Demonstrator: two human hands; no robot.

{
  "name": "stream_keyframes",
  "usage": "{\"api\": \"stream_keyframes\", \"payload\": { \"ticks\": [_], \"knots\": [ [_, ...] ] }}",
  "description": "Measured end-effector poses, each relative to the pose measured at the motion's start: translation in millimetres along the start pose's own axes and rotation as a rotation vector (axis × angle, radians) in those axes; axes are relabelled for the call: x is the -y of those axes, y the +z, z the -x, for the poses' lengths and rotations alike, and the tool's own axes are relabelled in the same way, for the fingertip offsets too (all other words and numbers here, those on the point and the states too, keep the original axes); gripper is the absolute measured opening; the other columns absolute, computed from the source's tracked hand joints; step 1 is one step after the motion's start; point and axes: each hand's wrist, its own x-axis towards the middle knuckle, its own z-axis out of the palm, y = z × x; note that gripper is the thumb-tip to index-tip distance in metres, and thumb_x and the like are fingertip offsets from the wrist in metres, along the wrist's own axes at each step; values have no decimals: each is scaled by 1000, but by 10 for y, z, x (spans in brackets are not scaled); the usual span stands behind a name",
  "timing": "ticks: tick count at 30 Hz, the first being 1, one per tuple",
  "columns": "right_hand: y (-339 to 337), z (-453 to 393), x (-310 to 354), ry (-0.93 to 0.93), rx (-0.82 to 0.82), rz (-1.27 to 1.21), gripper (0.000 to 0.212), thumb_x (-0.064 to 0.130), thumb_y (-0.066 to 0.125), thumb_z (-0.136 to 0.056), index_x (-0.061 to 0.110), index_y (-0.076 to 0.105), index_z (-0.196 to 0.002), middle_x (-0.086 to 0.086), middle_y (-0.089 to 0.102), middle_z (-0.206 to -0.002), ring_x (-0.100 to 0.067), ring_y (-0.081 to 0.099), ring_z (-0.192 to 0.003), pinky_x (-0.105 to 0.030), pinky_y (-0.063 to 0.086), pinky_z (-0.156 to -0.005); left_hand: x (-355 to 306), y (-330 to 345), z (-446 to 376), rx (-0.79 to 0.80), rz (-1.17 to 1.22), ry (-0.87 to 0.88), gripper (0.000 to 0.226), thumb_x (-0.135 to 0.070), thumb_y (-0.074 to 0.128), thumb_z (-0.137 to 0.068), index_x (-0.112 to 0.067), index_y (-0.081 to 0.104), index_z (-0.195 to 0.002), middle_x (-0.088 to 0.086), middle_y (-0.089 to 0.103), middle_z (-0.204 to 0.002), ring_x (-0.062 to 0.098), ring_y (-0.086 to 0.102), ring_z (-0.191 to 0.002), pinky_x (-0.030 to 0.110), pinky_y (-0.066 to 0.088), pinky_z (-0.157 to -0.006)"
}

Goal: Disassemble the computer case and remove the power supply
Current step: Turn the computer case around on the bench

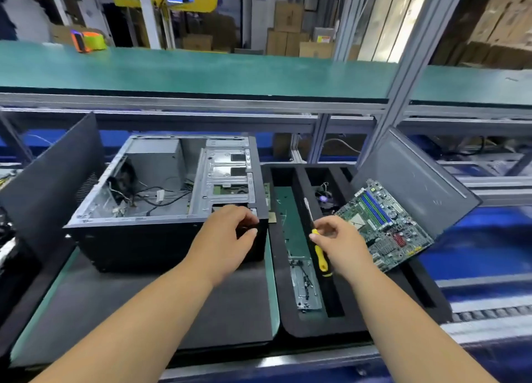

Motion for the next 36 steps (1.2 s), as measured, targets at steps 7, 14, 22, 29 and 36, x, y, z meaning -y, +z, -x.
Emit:
{"api": "stream_keyframes", "payload": {
  "ticks": [7, 14, 22, 29, 36],
  "knots": [
    [-120, -332, -735, 259, 35, 197, 17, 21, 74, -86, 21, 64, -100, 5, 62, -89, -21, 62, -92, -30, 45, -78, 33, 229, -219, 43, -117, 111, 16, -25, 60, -90, -35, 60, -102, -20, 55, -102, 4, 47, -101, 25, 42, -90],
    [-69, -413, -1067, 362, 80, 401, 21, 24, 75, -86, 17, 64, -102, -4, 66, -100, -24, 61, -91, -29, 45, -75, 63, 348, -350, 49, -159, 129, 15, -23, 59, -90, -32, 61, -102, -17, 54, -102, 7, 46, -103, 30, 41, -94],
    [-15, -411, -1106, 357, 110, 520, 32, 29, 74, -87, 17, 63, -114, -4, 66, -103, -22, 59, -88, -29, 45, -72, 70, 368, -418, -6, -193, 116, 18, -22, 60, -88, -31, 60, -103, -16, 53, -104, 5, 44, -103, 24, 33, -92],
    [-85, -488, -1166, 363, 160, 470, 44, 37, 71, -88, 15, 58, -124, -5, 65, -113, -24, 61, -98, -34, 50, -84, 175, 270, -410, -23, -197, 88, 20, -22, 61, -88, -33, 59, -105, -19, 51, -109, 8, 46, -109, 28, 38, -97],
    [-125, -773, -801, 250, 75, 362, 33, 42, 59, -94, 19, 61, -118, -3, 65, -107, -23, 60, -91, -34, 48, -79, 367, -33, -278, -166, -232, -49, 29, -24, 63, -88, -28, 59, -117, -14, 48, -116, 12, 46, -111, 32, 39, -99]
  ]
}}
